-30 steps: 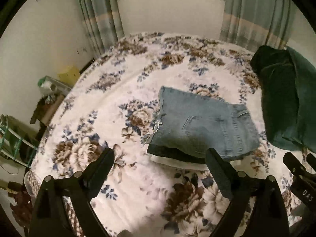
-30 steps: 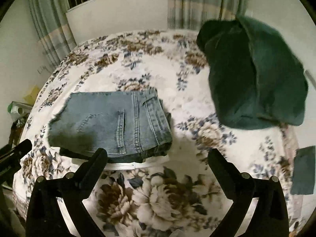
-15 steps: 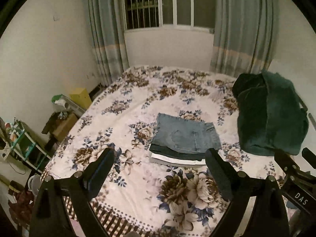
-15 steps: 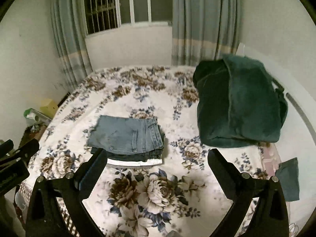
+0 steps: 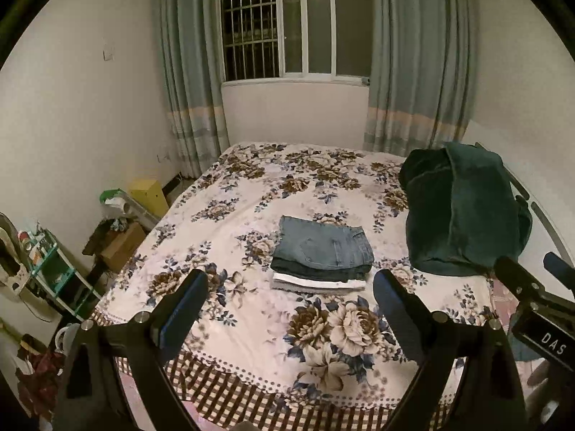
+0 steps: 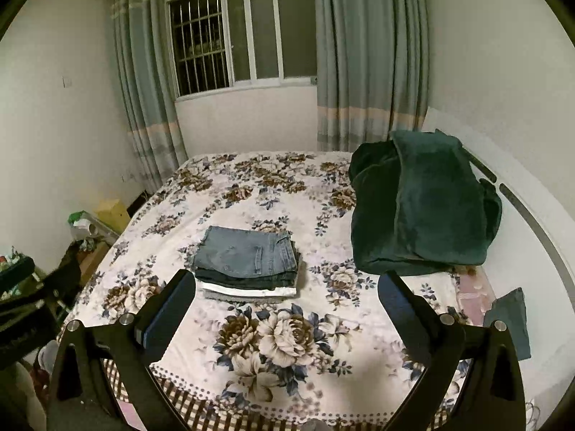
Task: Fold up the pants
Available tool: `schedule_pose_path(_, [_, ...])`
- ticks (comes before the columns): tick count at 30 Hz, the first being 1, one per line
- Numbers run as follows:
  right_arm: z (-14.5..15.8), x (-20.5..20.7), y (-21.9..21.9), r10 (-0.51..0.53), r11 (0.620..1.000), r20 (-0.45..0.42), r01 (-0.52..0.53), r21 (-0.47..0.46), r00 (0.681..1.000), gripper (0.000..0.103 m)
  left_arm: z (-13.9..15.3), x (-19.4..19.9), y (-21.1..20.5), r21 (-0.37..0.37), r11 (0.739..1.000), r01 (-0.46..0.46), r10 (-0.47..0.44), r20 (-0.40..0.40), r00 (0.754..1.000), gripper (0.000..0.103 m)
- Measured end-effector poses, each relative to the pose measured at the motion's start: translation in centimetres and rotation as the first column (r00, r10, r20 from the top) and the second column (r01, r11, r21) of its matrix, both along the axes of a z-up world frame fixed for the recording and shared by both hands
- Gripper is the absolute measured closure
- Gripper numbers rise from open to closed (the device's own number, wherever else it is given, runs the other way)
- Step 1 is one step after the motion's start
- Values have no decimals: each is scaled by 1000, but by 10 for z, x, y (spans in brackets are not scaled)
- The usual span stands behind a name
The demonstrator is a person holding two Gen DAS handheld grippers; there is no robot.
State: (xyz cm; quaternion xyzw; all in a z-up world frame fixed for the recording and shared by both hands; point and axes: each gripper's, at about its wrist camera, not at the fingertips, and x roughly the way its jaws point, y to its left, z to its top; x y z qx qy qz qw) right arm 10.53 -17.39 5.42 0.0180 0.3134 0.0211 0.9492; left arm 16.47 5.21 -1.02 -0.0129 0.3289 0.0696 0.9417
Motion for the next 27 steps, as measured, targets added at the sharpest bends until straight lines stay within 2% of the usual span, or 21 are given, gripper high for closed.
schedule_pose_path(1, [3, -5, 0, -3, 1000, 2, 3, 1, 1000, 0, 1, -3, 0, -2, 1000, 5, -5, 2, 1000, 9])
schedule_pose_path(2, [7, -10, 1, -5, 1000, 7, 5, 4, 1000, 0, 3, -4, 2, -3, 1000, 11, -11, 6, 1000, 1])
schedule_pose_path(3, [10, -15, 3, -1, 1000, 15, 1, 5, 1000, 0, 3, -8, 1, 0, 1000, 13, -13, 8, 1000, 0])
schedule_pose_path(9, [17, -28, 12, -12, 1000, 37, 12, -11, 999, 0, 7, -15, 3, 10, 999, 31, -32, 30, 999, 0])
schedule_pose_path(27, [22, -43, 18, 1, 1000, 20, -1, -4, 1000, 0, 9, -33, 6, 3, 999, 42, -42, 33, 999, 0])
